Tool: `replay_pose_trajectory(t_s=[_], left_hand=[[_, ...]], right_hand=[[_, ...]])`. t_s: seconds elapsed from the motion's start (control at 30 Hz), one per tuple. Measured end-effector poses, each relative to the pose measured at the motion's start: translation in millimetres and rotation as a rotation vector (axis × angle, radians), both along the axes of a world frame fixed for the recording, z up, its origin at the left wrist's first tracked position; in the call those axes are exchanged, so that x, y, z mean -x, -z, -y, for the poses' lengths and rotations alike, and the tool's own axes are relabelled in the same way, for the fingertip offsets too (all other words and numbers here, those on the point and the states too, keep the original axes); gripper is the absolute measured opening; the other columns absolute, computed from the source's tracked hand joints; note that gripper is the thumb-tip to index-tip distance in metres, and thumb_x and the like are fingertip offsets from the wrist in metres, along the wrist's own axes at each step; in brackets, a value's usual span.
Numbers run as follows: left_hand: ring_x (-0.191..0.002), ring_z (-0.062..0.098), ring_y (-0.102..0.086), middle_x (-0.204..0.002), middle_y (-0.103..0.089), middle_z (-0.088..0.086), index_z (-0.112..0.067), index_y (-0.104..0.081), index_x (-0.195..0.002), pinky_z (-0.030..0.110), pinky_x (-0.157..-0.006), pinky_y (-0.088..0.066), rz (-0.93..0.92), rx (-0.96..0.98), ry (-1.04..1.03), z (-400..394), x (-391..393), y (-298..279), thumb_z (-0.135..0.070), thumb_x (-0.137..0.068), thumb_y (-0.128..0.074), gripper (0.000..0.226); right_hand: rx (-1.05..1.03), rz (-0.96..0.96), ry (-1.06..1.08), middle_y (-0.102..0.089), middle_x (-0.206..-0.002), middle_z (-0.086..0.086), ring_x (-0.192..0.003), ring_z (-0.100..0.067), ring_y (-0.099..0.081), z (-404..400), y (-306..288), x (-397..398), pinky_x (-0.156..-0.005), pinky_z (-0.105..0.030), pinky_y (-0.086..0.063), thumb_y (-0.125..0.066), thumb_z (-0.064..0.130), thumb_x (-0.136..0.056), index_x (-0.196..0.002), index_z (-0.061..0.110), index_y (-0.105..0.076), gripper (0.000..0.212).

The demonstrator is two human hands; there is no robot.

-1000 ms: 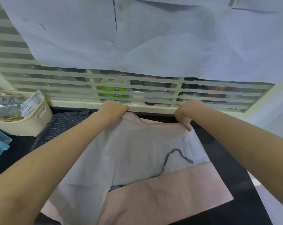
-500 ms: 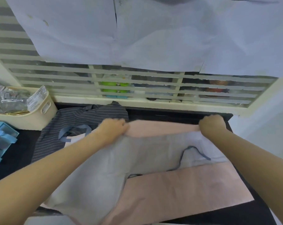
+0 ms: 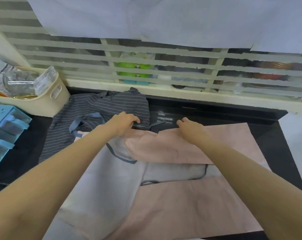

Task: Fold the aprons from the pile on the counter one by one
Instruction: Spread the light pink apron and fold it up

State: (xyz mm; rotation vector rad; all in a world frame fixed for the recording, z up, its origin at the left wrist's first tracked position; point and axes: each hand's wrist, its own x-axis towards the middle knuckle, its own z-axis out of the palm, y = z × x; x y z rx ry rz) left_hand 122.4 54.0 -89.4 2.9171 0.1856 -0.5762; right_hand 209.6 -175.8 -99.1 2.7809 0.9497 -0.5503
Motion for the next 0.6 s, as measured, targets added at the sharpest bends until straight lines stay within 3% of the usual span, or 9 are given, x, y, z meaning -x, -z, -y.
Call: replay_pose_trajectory(t_s=[0.13, 0.23, 0.3, 0.43, 0.5, 0.6], left_hand=[[-0.127, 0.024, -0.036, -0.135, -0.049, -0.004, -0.032, -0.05, -0.13, 0.042, -0.102, -0.025, -0.203, -0.065, 0.051, 10.6, -11.9, 18.4, -0.022, -0.102, -0.025, 0.039], [-0.118, 0.023, -0.035, -0.121, -0.055, 0.0, -0.027, -0.055, -0.121, 0.039, -0.097, -0.023, -0.237, -0.105, 0.051, 11.0, -13.1, 19.5, -0.024, -0.101, -0.027, 0.034], [-0.111, 0.022, -0.037, -0.108, -0.058, 0.0, -0.026, -0.06, -0.107, 0.037, -0.095, -0.024, -0.199, -0.12, 0.066, 3.4, -10.8, 13.5, -0.023, -0.099, -0.031, 0.03], [-0.105, 0.021, -0.04, -0.095, -0.059, -0.003, -0.025, -0.053, -0.087, 0.036, -0.097, -0.023, 0.139, -0.217, 0.01, -11.4, -17.8, -14.7, -0.019, -0.098, -0.032, 0.024], [-0.11, 0.022, -0.039, -0.106, -0.058, -0.002, -0.021, -0.055, -0.099, 0.036, -0.1, -0.022, 0.245, -0.367, 0.03, -10.7, -30.5, -24.3, -0.016, -0.098, -0.034, 0.022], [-0.126, 0.027, -0.034, -0.133, -0.046, 0.004, -0.018, -0.044, -0.128, 0.039, -0.107, -0.02, 0.209, -0.453, -0.031, -10.9, -39.2, -25.9, -0.011, -0.097, -0.037, 0.033]], right_hand=[[-0.015, -0.143, 0.004, -0.043, -0.131, -0.01, -0.116, -0.031, -0.05, -11.3, 15.5, -18.3, -0.083, -0.036, -0.041, -0.036, 0.007, -0.098, -0.135, 0.01, -0.041, 0.037], [-0.017, -0.194, 0.068, -0.052, -0.119, -0.013, -0.098, -0.03, -0.054, -10.7, 16.0, -23.8, -0.075, -0.032, -0.041, -0.04, 0.002, -0.094, -0.122, 0.007, -0.053, 0.031], [0.0, -0.185, 0.094, -0.056, -0.104, -0.013, -0.082, -0.028, -0.052, -3.5, 11.9, -27.3, -0.07, -0.031, -0.042, -0.042, -0.004, -0.091, -0.113, 0.003, -0.058, 0.028], [-0.033, -0.175, 0.17, -0.058, -0.091, -0.014, -0.082, -0.03, -0.063, 4.3, 0.6, -43.1, -0.073, -0.035, -0.053, -0.047, -0.01, -0.088, -0.11, 0.0, -0.055, 0.026], [-0.076, -0.12, 0.19, -0.057, -0.09, -0.014, -0.086, -0.031, -0.063, -2.4, -5.4, -51.1, -0.072, -0.035, -0.051, -0.048, -0.011, -0.088, -0.113, -0.001, -0.053, 0.028], [-0.169, 0.014, 0.2, -0.043, -0.13, -0.022, -0.106, -0.037, -0.054, -7.2, 0.5, -55.8, -0.075, -0.036, -0.044, -0.044, -0.005, -0.092, -0.137, 0.001, -0.033, 0.047]])
